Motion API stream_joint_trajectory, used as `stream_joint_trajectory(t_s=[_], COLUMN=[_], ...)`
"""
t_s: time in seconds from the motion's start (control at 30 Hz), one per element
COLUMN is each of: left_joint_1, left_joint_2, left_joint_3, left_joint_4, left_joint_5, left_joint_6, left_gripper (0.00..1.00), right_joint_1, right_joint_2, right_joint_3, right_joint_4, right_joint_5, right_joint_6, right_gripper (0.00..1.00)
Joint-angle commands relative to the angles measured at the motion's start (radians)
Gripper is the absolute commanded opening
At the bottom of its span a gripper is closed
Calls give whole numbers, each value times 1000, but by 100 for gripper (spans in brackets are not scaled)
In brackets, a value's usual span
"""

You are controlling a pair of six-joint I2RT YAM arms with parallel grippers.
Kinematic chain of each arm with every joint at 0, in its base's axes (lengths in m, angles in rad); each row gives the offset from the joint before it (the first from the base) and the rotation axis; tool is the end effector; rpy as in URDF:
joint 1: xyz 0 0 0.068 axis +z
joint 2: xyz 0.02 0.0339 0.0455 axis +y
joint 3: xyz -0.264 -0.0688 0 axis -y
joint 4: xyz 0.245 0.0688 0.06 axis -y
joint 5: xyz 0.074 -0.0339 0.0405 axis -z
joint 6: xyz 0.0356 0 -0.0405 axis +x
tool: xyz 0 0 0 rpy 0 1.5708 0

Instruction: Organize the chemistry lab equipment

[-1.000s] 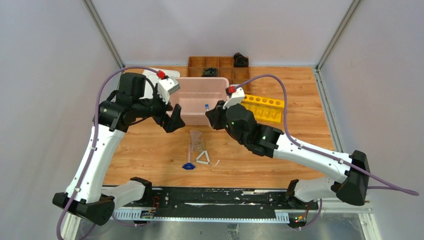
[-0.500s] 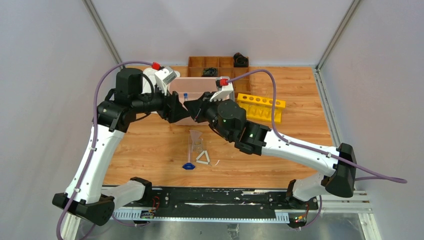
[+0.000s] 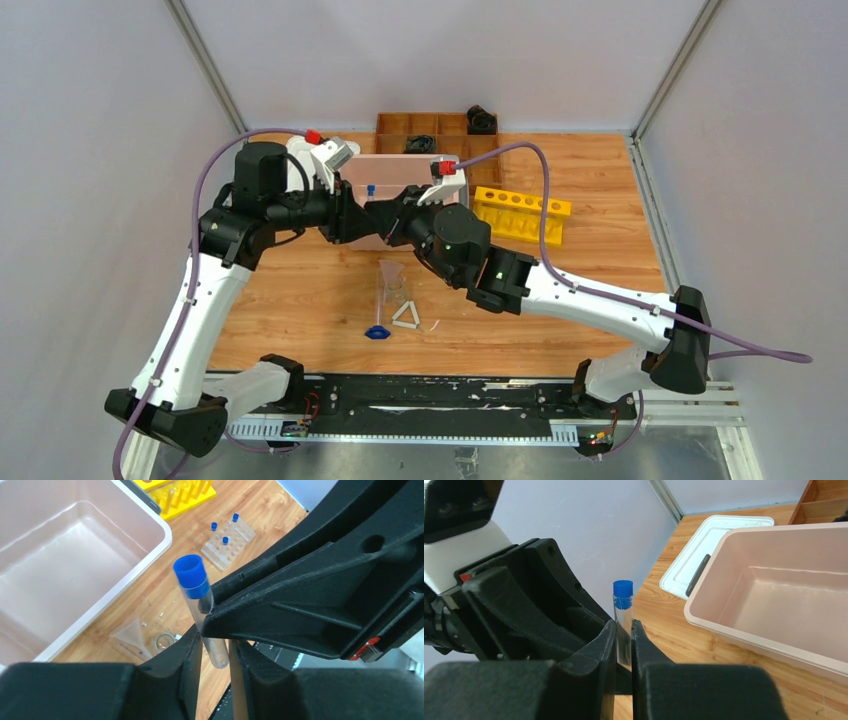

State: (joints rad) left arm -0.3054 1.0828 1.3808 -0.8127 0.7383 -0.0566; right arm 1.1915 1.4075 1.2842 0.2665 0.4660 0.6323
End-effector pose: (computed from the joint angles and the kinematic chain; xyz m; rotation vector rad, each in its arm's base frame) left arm 0.1837 -0.0830 0.4266 0.7072 1.9596 -0.9868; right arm 0.1379 0.3028 0.4185 -0.0189 1.5503 1.1478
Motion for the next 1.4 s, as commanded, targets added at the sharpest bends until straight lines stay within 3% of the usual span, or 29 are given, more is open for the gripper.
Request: stream_joint_trajectory(t_s=[0.0, 0.07, 0.17, 0.3, 0.4, 0.6, 0.9, 1.27, 1.37], left_joint_1=[-6, -6, -6, -6, -6, -6, -6, -7, -6], left_joint_2=[-7, -8, -9, -19, -41, -91, -114, -114, -111], left_joint_3=[-38, -45, -37, -27, -51, -111, -148, -144, -143], left_joint_4=[35, 29, 4, -40, -67, -95, -107, -109, -109], left_joint_5=[46, 49, 29, -12, -27, -75, -128, -138, -135], left_joint_6=[-17, -5, 39, 153, 267, 399, 470, 498, 493], left_gripper=[25, 14, 1, 0, 0, 0, 0, 0, 0], right_joint_1=[29, 29, 14, -62, -145, -178, -175, -175, -176], right_joint_2=[2, 4, 2, 14, 66, 162, 189, 215, 212], right_joint_3=[24, 26, 84, 183, 279, 413, 412, 437, 437], right_joint_4=[83, 81, -73, -337, -495, -587, -582, -643, -657], right_joint_5=[15, 20, 13, -93, -273, -572, -642, -645, -633], right_joint_6=[-10, -15, 5, 58, 116, 70, 70, 48, 38], right_gripper=[0, 2, 22, 46, 54, 55, 52, 30, 17])
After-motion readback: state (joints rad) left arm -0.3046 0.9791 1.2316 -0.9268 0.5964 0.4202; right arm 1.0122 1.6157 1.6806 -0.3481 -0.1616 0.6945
